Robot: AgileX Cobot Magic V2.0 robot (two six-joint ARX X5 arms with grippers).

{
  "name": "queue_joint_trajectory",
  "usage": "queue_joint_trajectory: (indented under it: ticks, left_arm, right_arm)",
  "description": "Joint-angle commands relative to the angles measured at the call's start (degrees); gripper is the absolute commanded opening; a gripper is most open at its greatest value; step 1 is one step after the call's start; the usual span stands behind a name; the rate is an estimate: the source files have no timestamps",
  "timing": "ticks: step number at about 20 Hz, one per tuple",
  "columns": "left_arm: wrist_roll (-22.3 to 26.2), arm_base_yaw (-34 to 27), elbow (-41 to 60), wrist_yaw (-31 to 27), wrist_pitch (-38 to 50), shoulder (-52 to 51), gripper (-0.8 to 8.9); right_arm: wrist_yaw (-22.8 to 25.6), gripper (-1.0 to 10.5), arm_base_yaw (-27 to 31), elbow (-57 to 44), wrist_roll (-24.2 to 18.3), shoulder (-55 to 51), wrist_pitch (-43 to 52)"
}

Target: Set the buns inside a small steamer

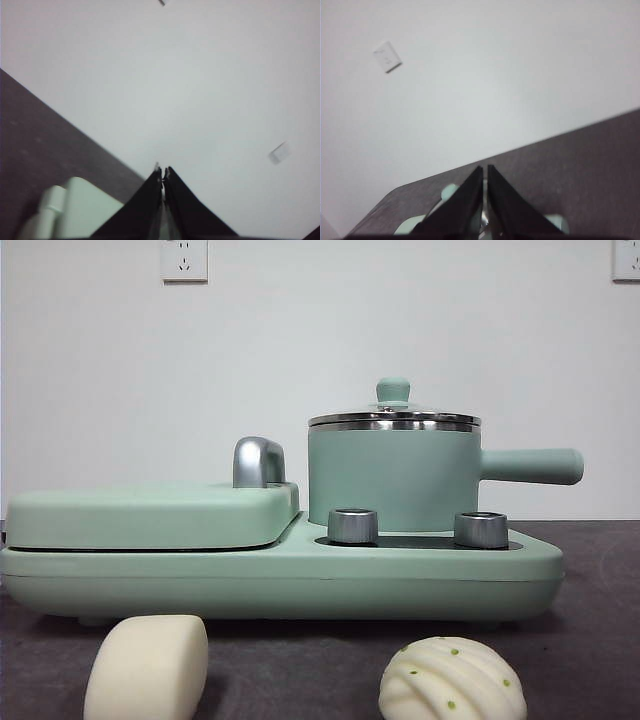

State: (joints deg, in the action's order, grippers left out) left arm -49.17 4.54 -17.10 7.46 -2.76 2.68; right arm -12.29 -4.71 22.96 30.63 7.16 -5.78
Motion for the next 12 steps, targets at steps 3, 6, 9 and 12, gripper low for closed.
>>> queue_joint_trajectory:
  ticks: [3, 6, 9, 12]
  left_arm:
    - [17.46, 0.09, -10.05, 0.22, -8.46, 4.28, 0.1]
    - [23.08, 0.09, -15.45, 0.28, -12.02, 8.07, 0.1]
    - [28.81, 0.09, -20.44, 1.81, -15.23, 12.22, 0.1]
    - [34.38, 0.09, -25.29, 4.26, -19.54, 16.79, 0.1]
  right_arm:
    - [-2.58, 0.1, 0.02, 6.54, -8.7, 4.94, -2.05]
    - [-4.68, 0.1, 0.02, 10.16, -13.77, 8.35, -3.69]
    - [-6.45, 0.1, 0.02, 13.11, -18.14, 11.41, -5.68]
    - [-7.82, 0.1, -0.04, 16.06, -22.4, 14.49, -8.15]
